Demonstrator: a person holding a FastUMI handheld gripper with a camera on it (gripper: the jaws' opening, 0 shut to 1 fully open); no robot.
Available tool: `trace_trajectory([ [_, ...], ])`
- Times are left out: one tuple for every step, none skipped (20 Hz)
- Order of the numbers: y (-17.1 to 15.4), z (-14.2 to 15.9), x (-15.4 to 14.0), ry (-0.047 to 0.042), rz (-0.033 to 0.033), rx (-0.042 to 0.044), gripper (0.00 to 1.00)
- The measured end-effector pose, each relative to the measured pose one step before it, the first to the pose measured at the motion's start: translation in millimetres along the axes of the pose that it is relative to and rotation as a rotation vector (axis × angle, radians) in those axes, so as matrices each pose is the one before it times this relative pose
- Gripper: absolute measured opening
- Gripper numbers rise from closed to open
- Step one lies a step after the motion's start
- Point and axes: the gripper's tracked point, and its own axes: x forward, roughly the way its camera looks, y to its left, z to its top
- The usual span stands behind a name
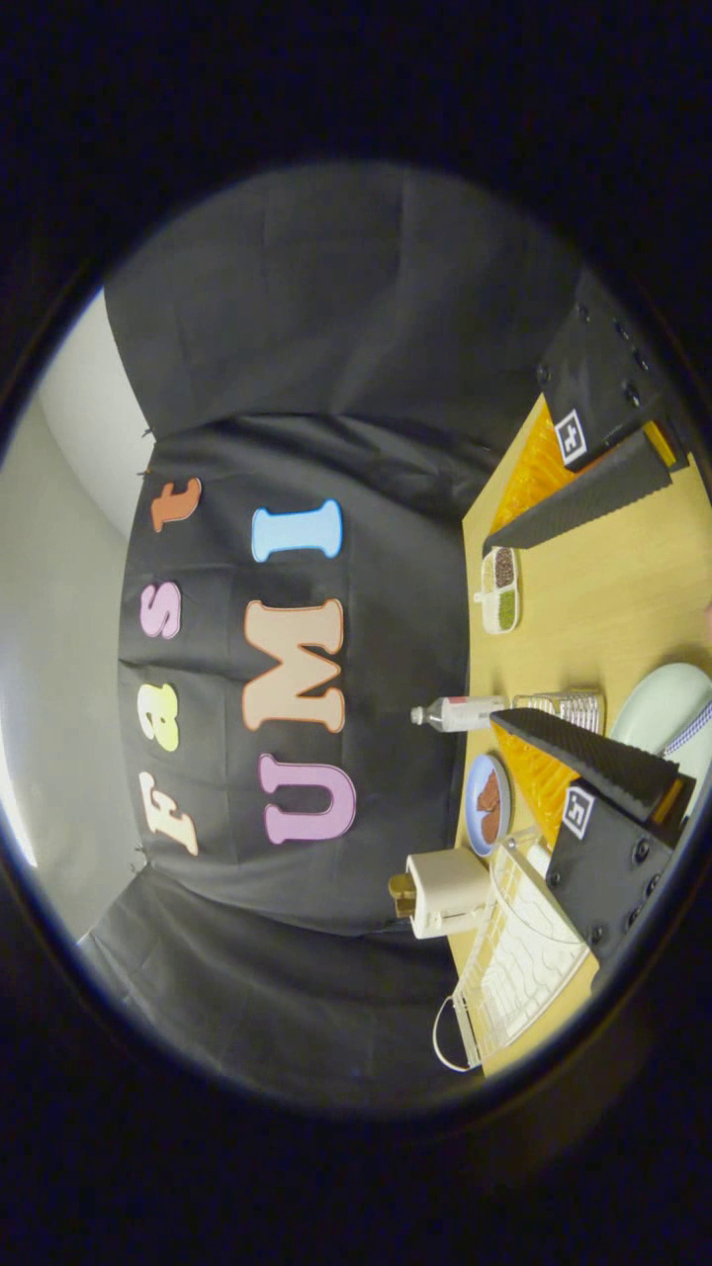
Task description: Take the plate from the dish rack, then take the spoon from the basket and place it into the plate.
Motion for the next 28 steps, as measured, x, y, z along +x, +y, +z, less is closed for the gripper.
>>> trace_trajectory([
  [-4.45, 2.51, -0.27, -0.00604, -0.01132, 0.00943, 1.00],
  [-2.32, 2.40, -1.45, -0.00569, -0.00237, 0.00449, 1.00],
  [-2.15, -0.52, -0.65, -0.00261, -0.00578, 0.00265, 1.00],
  [-3.26, -0.15, -0.42, -0.00081, -0.00732, -0.00003, 1.00],
  [-2.67, -0.05, -0.83, 0.00008, -0.00708, -0.00360, 1.00],
  [-2.33, -0.42, -1.22, 0.00016, -0.00669, -0.00400, 1.00],
  [-1.56, -0.71, 0.22, 0.00043, -0.00412, -0.00155, 1.00],
  [-1.06, -0.84, -0.43, 0.00254, -0.00254, 0.00080, 1.00],
  [-0.80, -0.73, -0.09, 0.00394, -0.00294, 0.00282, 1.00],
  [-0.78, -0.70, -0.03, 0.00223, -0.00064, 0.00179, 1.00],
  [-0.56, -0.22, -0.71, -0.00052, -0.00136, 0.00146, 1.00],
  [0.10, 0.85, -0.60, -0.00203, -0.00020, 0.00031, 1.00],
  [1.34, 1.03, -0.57, -0.00441, 0.00345, -0.00046, 1.00],
  [2.02, 1.46, -1.10, -0.00254, 0.00610, -0.00038, 1.00],
  [2.09, -1.32, -0.86, 0.00098, 0.00474, -0.00067, 1.00],
  [2.07, 0.63, -0.90, -0.00015, 0.00413, -0.00041, 1.00],
  [2.00, 0.05, 0.05, 0.00102, 0.00334, -0.00267, 1.00],
  [1.61, 0.03, -0.81, -0.00006, 0.00294, -0.00463, 1.00],
  [2.39, -1.62, 1.16, 0.00048, 0.00292, -0.00585, 1.00],
  [1.72, -0.73, 0.60, 0.00205, 0.00092, -0.00544, 1.00],
  [1.38, 0.10, -0.75, 0.00110, 0.00350, -0.00492, 1.00],
  [2.59, -0.05, -1.13, 0.00150, 0.00550, -0.00293, 1.00],
  [3.27, -1.16, 0.97, 0.00168, 0.00608, -0.00106, 1.00],
  [2.14, 0.51, -0.90, 0.00087, 0.00498, -0.00161, 1.00],
  [2.24, -0.45, 0.34, -0.00080, 0.00384, -0.00332, 1.00],
  [1.04, 0.84, -0.24, -0.00301, 0.00304, -0.00458, 1.00],
  [1.79, 1.39, -0.52, -0.00256, 0.00331, -0.00456, 1.00],
  [0.99, 0.05, -0.32, -0.00163, 0.00198, -0.00436, 1.00],
])
